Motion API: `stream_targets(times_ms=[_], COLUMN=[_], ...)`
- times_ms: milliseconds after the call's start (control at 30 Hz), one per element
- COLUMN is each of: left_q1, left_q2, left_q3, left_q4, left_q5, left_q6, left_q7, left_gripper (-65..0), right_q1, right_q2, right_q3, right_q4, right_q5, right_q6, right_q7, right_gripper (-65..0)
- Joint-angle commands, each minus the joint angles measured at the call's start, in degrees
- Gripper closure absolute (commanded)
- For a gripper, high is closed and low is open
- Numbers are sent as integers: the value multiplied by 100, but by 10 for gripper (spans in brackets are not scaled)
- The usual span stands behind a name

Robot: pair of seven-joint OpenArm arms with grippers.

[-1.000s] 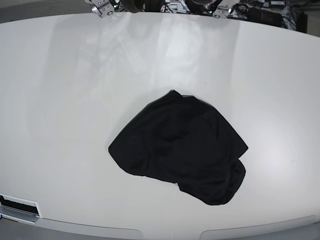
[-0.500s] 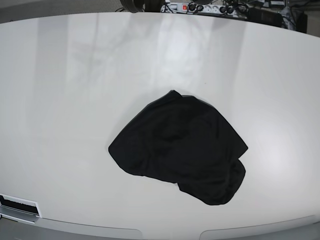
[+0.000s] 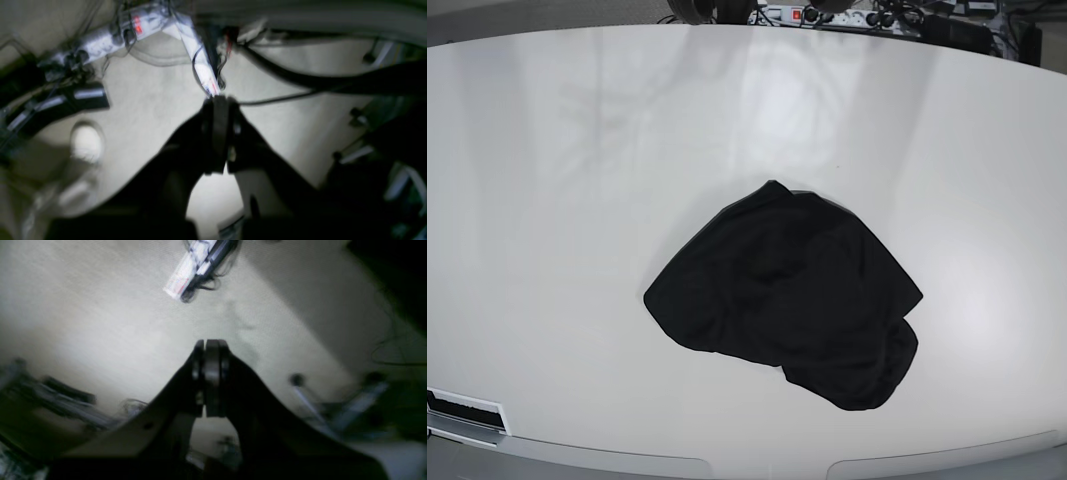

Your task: Layout the t-shirt on the table in an organized manner, then fold the t-shirt properly

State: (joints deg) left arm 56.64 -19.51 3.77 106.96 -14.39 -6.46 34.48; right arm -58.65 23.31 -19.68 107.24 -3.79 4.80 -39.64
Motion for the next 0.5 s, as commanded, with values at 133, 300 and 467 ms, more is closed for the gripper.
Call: stream_targets(times_ms=[133,300,467], left_q1=[826,863,155], left_q2=[-192,-192,-190], left_q3=[-887,-1565,-1655], left_q4=[1731,2804,2804], left_q5=[-15,-11,-13], left_q6=[-42,-151,-146], left_q7=[-76,-197,-627], left_gripper=[0,0,0], right_q1=[-898,-1113,-422], right_q2=[568,640,638], right_q3=[22,22,22], right_q4=[1751,2776,2776], right_q5=[-863,-1875,-2164], right_q6=[-533,-647,-772], right_q7=[-83,-92,337], right_gripper=[0,0,0])
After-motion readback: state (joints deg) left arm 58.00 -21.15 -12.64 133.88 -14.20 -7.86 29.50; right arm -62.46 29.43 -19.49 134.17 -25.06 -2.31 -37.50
